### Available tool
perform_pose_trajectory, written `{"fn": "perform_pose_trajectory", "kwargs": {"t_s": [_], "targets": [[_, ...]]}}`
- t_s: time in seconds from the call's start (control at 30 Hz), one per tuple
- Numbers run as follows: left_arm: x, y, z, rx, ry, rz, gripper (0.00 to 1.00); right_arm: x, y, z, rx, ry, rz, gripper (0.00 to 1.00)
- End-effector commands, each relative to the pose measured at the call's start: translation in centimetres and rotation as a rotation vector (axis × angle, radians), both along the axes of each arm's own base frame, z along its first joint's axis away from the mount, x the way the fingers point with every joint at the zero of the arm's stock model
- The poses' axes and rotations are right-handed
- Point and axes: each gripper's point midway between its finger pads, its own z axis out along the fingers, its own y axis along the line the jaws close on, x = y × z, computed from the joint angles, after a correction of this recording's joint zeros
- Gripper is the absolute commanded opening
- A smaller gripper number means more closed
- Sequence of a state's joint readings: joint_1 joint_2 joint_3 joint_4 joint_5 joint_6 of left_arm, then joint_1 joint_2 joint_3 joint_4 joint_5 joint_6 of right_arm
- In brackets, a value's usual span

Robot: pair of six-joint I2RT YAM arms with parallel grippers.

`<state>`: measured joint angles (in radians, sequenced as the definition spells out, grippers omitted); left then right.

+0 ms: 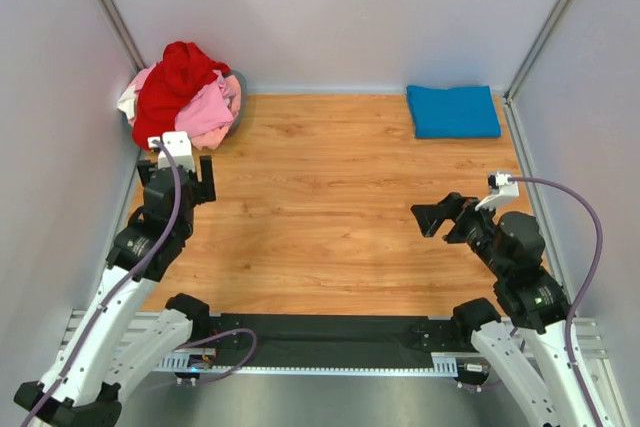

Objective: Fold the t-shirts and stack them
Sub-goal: Grab the tshirt from the pile

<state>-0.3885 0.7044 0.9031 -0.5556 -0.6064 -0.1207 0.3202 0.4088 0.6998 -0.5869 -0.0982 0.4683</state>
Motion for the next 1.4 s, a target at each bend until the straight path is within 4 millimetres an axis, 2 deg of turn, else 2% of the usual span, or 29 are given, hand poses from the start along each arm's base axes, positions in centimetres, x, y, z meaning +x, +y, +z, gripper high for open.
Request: {"fn": "perform_pose_trajectory", "kwargs": {"t_s": [0.0, 0.1, 0.2, 0.33, 0.37, 0.43, 0.47, 0.5, 0.53, 0.57, 0.6, 0.63, 0.67, 0.7, 0.73, 0.77, 0.8, 0.83, 0.87, 0.9, 0.93, 0.97, 1.03, 1.07, 1.23, 1.27, 1.37], "targets": [[1.0, -0.5, 1.6, -0.005, -0.029, -0.012, 0.87, -0.3, 0.1, 0.9, -0.004, -0.054, 0.018, 1.0], [1.5, -0.6, 2.8, -0.004, -0.037, -0.01, 0.88, -0.5, 0.3, 0.9, 0.0, -0.049, 0.029, 1.0], [2.1, -0.6, 3.5, 0.001, -0.043, 0.003, 0.94, -0.5, 0.4, 0.9, 0.004, -0.048, 0.039, 1.0], [3.6, -0.5, 3.3, -0.01, -0.001, 0.033, 0.97, -0.6, 0.4, 1.1, 0.008, -0.047, 0.035, 1.0], [4.1, 0.3, 3.2, -0.022, 0.011, 0.063, 0.97, -0.6, 0.3, 1.1, 0.01, -0.048, 0.031, 1.0], [5.9, 0.0, 2.8, -0.099, 0.055, 0.059, 0.98, -0.7, 0.3, 1.1, 0.01, -0.046, 0.03, 1.0], [7.0, 0.9, 1.5, -0.117, 0.114, 0.094, 0.98, -0.7, 0.3, 1.1, 0.012, -0.045, 0.031, 1.0], [8.0, 0.4, 2.6, -0.161, 0.099, 0.08, 0.97, -0.8, 0.4, 1.2, 0.014, -0.048, 0.038, 1.0], [8.8, 0.5, 2.7, -0.162, 0.109, 0.084, 0.97, -0.8, 0.5, 1.1, 0.012, -0.044, 0.045, 1.0], [10.4, 0.6, 1.4, -0.145, 0.161, 0.093, 0.97, -0.9, 0.5, 1.2, 0.014, -0.045, 0.046, 1.0], [11.6, 1.4, 2.9, -0.131, 0.138, 0.118, 0.98, -0.9, 0.6, 1.1, 0.015, -0.04, 0.052, 1.0], [12.5, 1.8, 2.9, -0.123, 0.148, 0.133, 0.98, -1.0, 0.7, 1.2, 0.018, -0.042, 0.059, 1.0], [14.1, 2.2, 1.3, -0.115, 0.199, 0.149, 0.97, -1.1, 0.9, 1.2, 0.018, -0.042, 0.072, 1.0], [15.4, 3.0, 2.5, -0.138, 0.174, 0.157, 0.97, -1.3, 1.2, 1.3, 0.02, -0.047, 0.097, 1.0], [16.4, 3.4, 2.4, -0.15, 0.18, 0.159, 0.96, -1.3, 1.3, 1.3, 0.019, -0.05, 0.099, 1.0], [18.0, 3.5, 0.6, -0.157, 0.23, 0.163, 0.95, -1.3, 1.3, 1.1, 0.019, -0.04, 0.101, 1.0], [19.3, 3.7, 1.8, -0.175, 0.204, 0.151, 0.94, -1.4, 1.5, 0.9, 0.018, -0.034, 0.114, 1.0], [20.2, 4.4, 1.6, -0.178, 0.21, 0.166, 0.93, -1.5, 1.7, 0.8, 0.018, -0.028, 0.124, 1.0], [22.0, 4.5, 1.3, -0.175, 0.221, 0.169, 0.93, -1.4, 1.8, 0.5, 0.015, -0.018, 0.131, 1.0], [22.8, 4.5, 0.9, -0.175, 0.234, 0.167, 0.93, -1.4, 1.9, 0.4, 0.016, -0.011, 0.136, 1.0], [23.6, 5.6, 0.6, -0.175, 0.242, 0.189, 0.92, -1.3, 2.0, 0.4, 0.015, -0.01, 0.14, 1.0], [25.0, 5.8, 0.0, -0.168, 0.258, 0.189, 0.92, -1.3, 2.0, 0.2, 0.015, -0.003, 0.139, 1.0], [26.2, 6.1, -0.5, -0.166, 0.268, 0.195, 0.92, -1.2, 2.1, 0.0, 0.013, 0.001, 0.144, 1.0], [27.4, 6.5, -1.3, -0.165, 0.275, 0.201, 0.92, -1.1, 2.2, -0.1, 0.015, 0.003, 0.145, 1.0], [30.6, 8.0, -4.0, -0.209, 0.299, 0.212, 0.91, -1.1, 2.5, -0.4, 0.018, 0.014, 0.161, 1.0], [31.6, 8.1, -4.8, -0.223, 0.302, 0.204, 0.9, -1.1, 2.5, -0.5, 0.017, 0.019, 0.161, 1.0], [33.0, 8.5, -5.6, -0.237, 0.288, 0.207, 0.85, -0.9, 2.6, -0.8, 0.017, 0.028, 0.163, 1.0]]}}
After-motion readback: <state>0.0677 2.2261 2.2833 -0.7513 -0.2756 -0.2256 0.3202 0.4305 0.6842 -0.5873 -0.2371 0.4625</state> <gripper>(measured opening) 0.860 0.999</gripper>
